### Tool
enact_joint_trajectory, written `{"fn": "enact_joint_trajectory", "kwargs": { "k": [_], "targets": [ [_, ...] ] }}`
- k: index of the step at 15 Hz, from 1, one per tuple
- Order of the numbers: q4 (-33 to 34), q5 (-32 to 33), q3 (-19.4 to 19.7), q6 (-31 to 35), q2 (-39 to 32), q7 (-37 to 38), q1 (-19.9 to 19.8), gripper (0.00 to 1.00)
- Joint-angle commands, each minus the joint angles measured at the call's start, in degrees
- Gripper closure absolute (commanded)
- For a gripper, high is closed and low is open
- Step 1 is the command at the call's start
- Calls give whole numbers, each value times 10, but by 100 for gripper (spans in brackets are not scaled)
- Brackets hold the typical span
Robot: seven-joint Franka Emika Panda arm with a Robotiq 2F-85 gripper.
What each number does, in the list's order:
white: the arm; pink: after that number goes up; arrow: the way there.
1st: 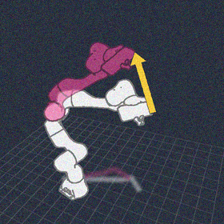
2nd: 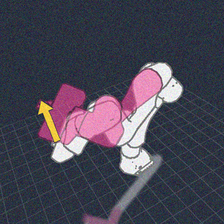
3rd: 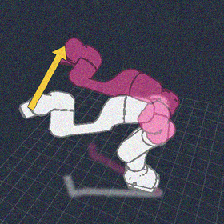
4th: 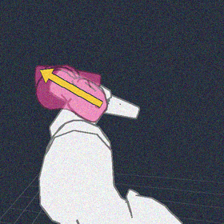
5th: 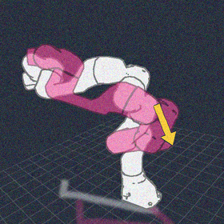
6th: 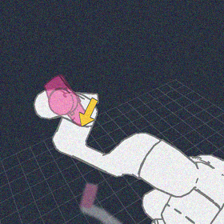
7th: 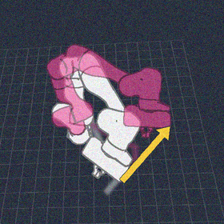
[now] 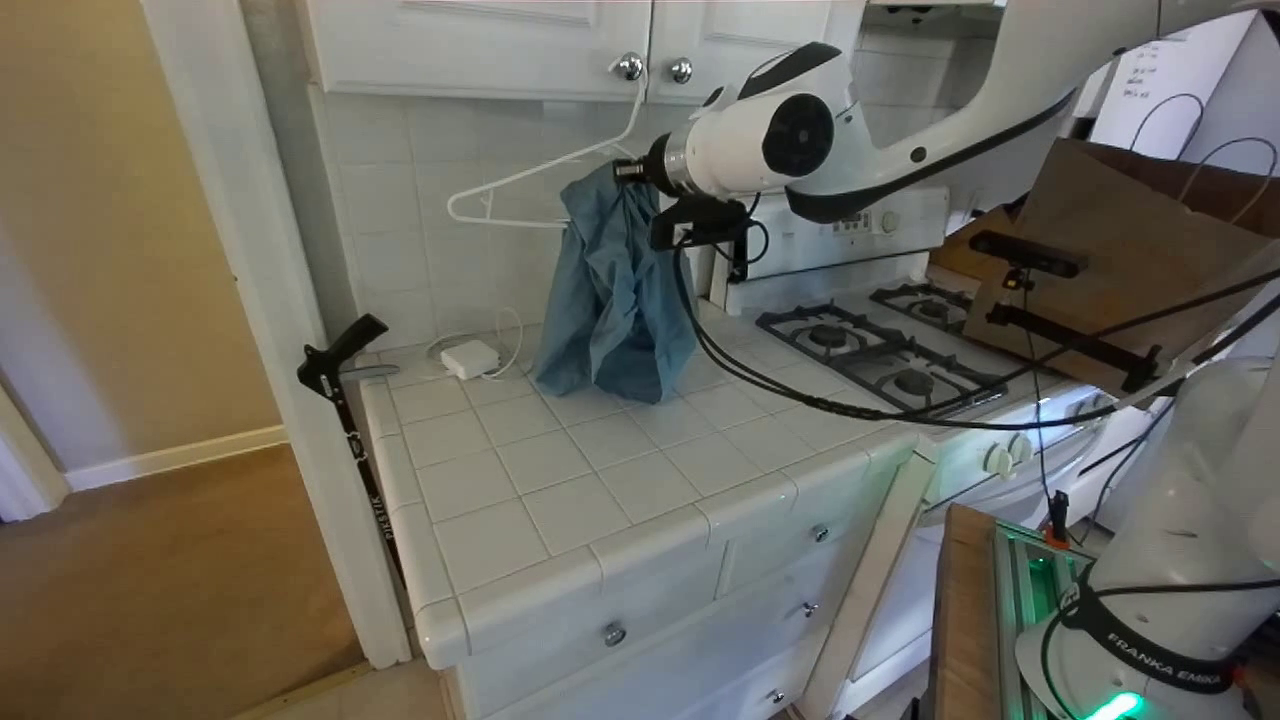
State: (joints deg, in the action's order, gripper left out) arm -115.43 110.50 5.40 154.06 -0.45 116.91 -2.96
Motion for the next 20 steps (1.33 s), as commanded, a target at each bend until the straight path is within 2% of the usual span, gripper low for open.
{"fn": "enact_joint_trajectory", "kwargs": {
  "k": [1,6,15,17,20],
  "targets": [
    [64,6,6,14,-60,-7,-6,100],
    [111,-3,9,11,-115,-28,-12,100],
    [150,-24,13,33,-179,-93,-25,100],
    [151,-41,13,35,-188,-120,-27,100],
    [146,-126,11,52,-192,-212,-34,100]
  ]
}}
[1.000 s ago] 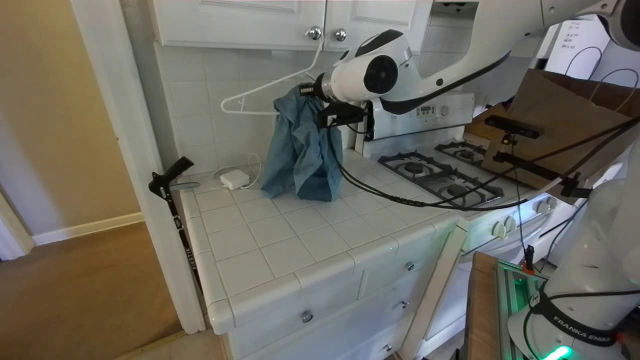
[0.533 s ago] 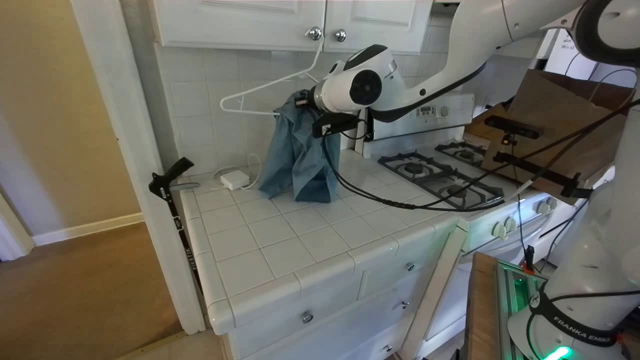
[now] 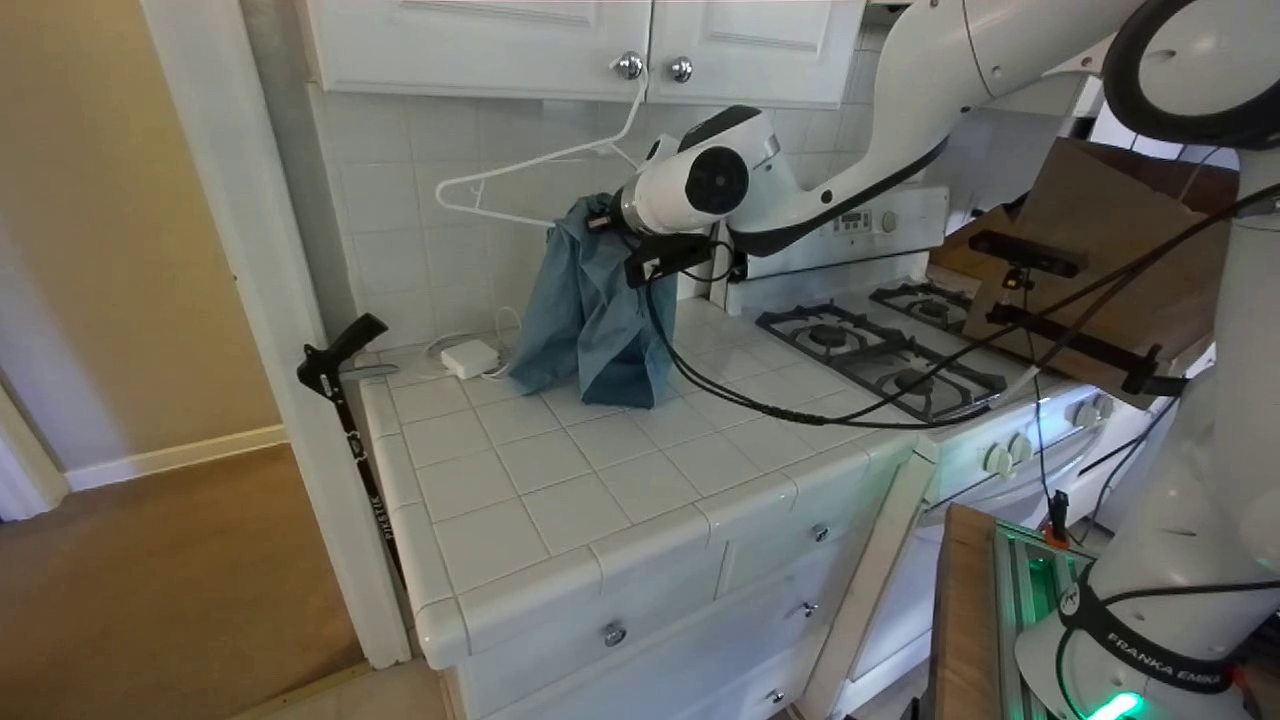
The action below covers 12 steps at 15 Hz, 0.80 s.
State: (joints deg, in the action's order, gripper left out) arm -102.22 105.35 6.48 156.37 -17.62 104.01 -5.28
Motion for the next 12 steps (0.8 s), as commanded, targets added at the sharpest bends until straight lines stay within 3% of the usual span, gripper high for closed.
{"fn": "enact_joint_trajectory", "kwargs": {
  "k": [1,8,10,12],
  "targets": [
    [9,-111,-1,32,-20,-122,-12,100],
    [-25,-402,-36,45,-6,-412,-36,100],
    [-32,-490,-71,17,-4,-504,-56,100],
    [-19,-566,-48,-10,-5,-577,-27,100]
  ]
}}
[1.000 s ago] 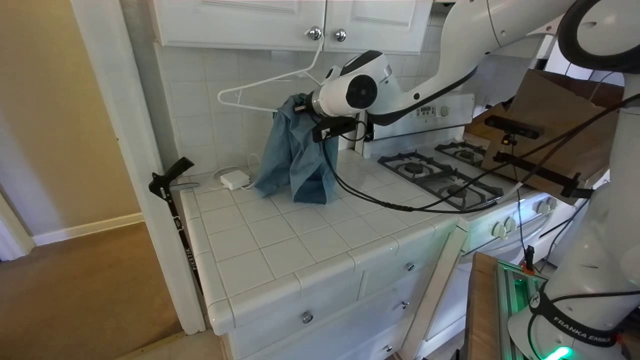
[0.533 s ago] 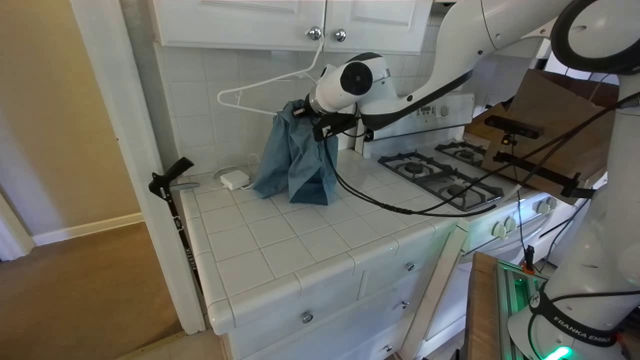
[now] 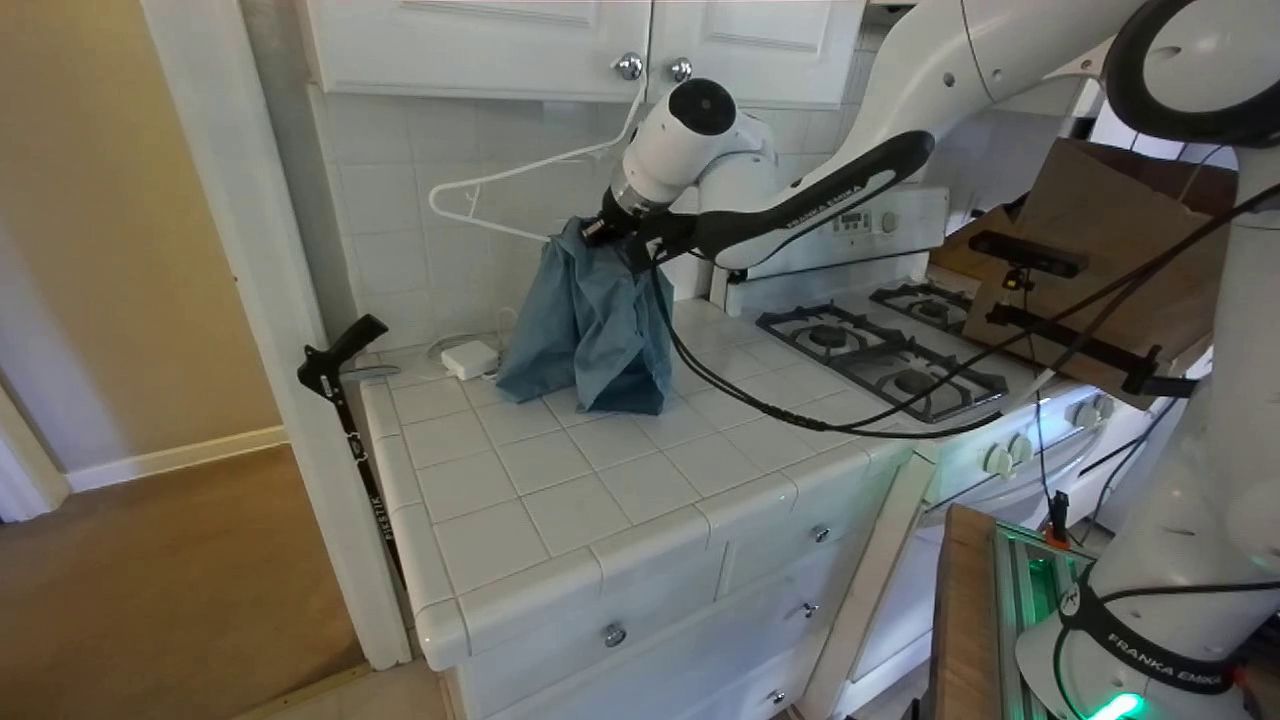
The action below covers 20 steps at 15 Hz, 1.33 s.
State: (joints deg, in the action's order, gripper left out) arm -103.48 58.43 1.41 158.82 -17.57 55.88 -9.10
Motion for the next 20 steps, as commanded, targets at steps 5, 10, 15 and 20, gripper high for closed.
{"fn": "enact_joint_trajectory", "kwargs": {
  "k": [5,10,15,20],
  "targets": [
    [15,-84,-12,-71,-3,-92,4,73],
    [33,41,24,-49,-3,17,32,41],
    [26,191,44,-9,0,203,55,5],
    [24,362,50,5,5,413,69,0]
  ]
}}
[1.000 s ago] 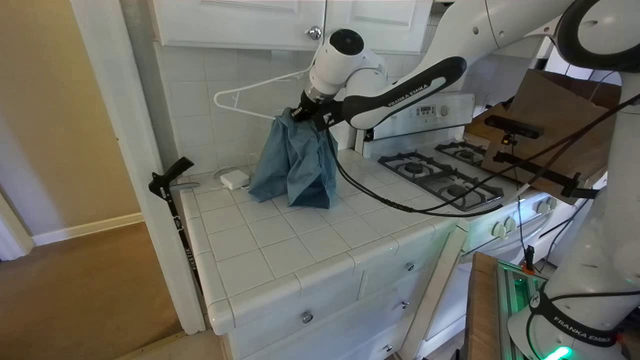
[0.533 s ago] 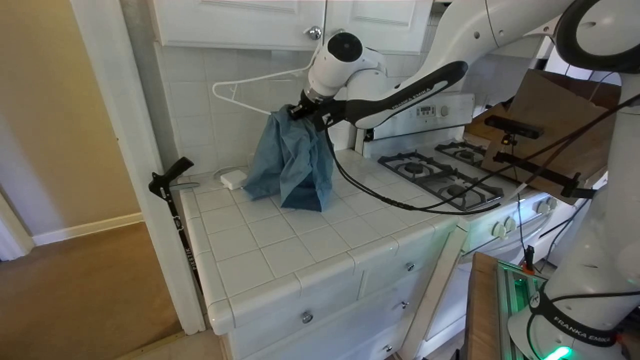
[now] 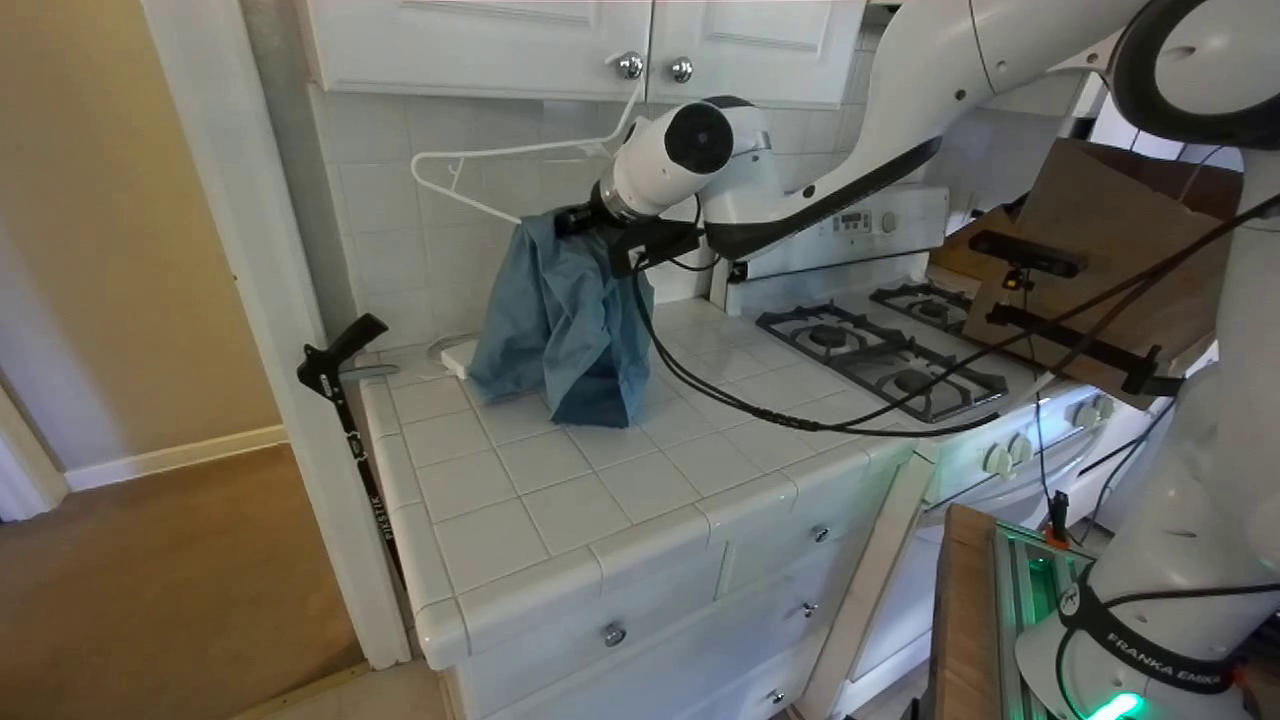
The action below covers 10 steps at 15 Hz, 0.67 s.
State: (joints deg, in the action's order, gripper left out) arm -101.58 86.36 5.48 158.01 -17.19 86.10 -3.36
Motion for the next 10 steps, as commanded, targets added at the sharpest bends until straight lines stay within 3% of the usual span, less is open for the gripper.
{"fn": "enact_joint_trajectory", "kwargs": {
  "k": [1,4,6,10],
  "targets": [
    [0,102,7,8,2,139,11,0],
    [-15,105,-1,32,4,168,2,0],
    [-30,48,-5,52,9,121,-6,0],
    [-41,0,-5,78,17,110,-15,0]
  ]
}}
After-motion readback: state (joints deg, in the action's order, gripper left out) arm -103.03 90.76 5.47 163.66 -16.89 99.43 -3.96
